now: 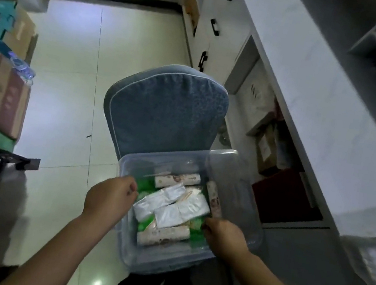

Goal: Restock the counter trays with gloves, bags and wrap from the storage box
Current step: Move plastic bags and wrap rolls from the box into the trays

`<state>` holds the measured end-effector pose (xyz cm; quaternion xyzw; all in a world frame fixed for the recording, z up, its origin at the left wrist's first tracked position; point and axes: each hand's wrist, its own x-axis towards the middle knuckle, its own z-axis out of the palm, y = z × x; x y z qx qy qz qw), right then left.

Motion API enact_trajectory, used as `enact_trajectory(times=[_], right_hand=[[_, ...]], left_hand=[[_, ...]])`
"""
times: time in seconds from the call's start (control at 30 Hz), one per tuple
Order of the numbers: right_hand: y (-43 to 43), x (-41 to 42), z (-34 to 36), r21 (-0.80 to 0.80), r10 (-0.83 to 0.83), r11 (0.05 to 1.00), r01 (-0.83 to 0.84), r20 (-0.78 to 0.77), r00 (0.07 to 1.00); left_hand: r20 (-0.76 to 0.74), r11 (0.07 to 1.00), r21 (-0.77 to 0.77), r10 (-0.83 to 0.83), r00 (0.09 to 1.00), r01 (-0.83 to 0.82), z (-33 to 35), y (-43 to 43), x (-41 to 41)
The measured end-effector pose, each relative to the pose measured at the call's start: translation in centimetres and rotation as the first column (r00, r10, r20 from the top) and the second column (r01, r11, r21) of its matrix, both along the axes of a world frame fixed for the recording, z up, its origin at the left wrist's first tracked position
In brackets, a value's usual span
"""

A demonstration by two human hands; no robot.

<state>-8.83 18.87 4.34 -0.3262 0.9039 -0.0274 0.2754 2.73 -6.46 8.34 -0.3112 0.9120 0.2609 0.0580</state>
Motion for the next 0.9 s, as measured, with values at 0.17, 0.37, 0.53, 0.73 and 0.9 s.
enact_trajectory(times=[0.17, 0.37, 0.53, 0.73, 0.9], right_hand=[[-0.6, 0.0, -5.8, 0.05, -0.07, 0.997, 0.063, 0.162, 0.984], [-2.6, -0.9, -14.7, 0.133, -0.052, 0.991, 0.005, 0.35, 0.935], [-4.1, -2.3, -20.8, 0.198, 0.098, 0.966, -0.165, 0.312, 0.945], [-4.9, -2.7, -25.4, 0.283, 0.273, 0.889, -0.359, 0.301, 0.914], [-5.3, -3.7, -26.7, 0.277, 0.375, 0.844, -0.458, 0.304, 0.876]], left_hand=[[0.067, 0.996, 0.072, -0.063, 0.996, 0.058, -4.9, 0.9, 1.4], [0.044, 0.975, -0.068, -0.207, 0.977, 0.21, -10.9, 1.1, 1.2], [0.04, 0.937, -0.128, -0.322, 0.946, 0.325, -15.9, 1.3, -0.1], [0.072, 0.868, -0.268, -0.414, 0.908, 0.417, -19.3, 2.3, 0.8], [0.092, 0.87, -0.288, -0.39, 0.916, 0.4, -19.9, 2.3, 0.9]])
